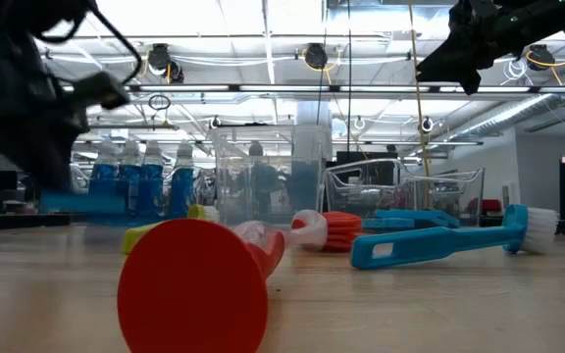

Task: Pick & Place Kitchen Sink Supplies
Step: Put the sponge into the right transparent bin

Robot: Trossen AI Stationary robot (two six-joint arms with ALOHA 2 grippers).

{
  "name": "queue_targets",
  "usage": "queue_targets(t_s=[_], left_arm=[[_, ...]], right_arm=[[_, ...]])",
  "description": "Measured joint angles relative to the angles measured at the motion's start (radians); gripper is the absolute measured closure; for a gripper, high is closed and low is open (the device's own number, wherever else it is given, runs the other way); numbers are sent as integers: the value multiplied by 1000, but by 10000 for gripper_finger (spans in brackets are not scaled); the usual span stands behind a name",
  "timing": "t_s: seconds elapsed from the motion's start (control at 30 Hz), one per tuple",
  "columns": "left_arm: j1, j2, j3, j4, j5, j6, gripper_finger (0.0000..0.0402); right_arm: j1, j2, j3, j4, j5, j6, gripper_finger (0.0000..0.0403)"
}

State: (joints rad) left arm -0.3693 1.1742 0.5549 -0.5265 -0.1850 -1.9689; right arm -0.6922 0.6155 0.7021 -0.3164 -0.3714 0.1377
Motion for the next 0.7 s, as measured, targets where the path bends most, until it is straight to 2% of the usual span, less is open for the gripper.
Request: queue_targets(t_s=[0.13,0.3,0.5,0.7], left_arm=[[-9,-87,0,77,-120,164,400],[-5,-163,1,290,-238,474,401],[27,-194,3,636,-241,868,401],[78,-186,3,911,-143,1121,401]], right_arm=[[0,0,0,0,0,0,298],[0,0,0,0,0,0,298],[0,1,0,0,0,3,297],[0,2,0,6,-19,83,298]])
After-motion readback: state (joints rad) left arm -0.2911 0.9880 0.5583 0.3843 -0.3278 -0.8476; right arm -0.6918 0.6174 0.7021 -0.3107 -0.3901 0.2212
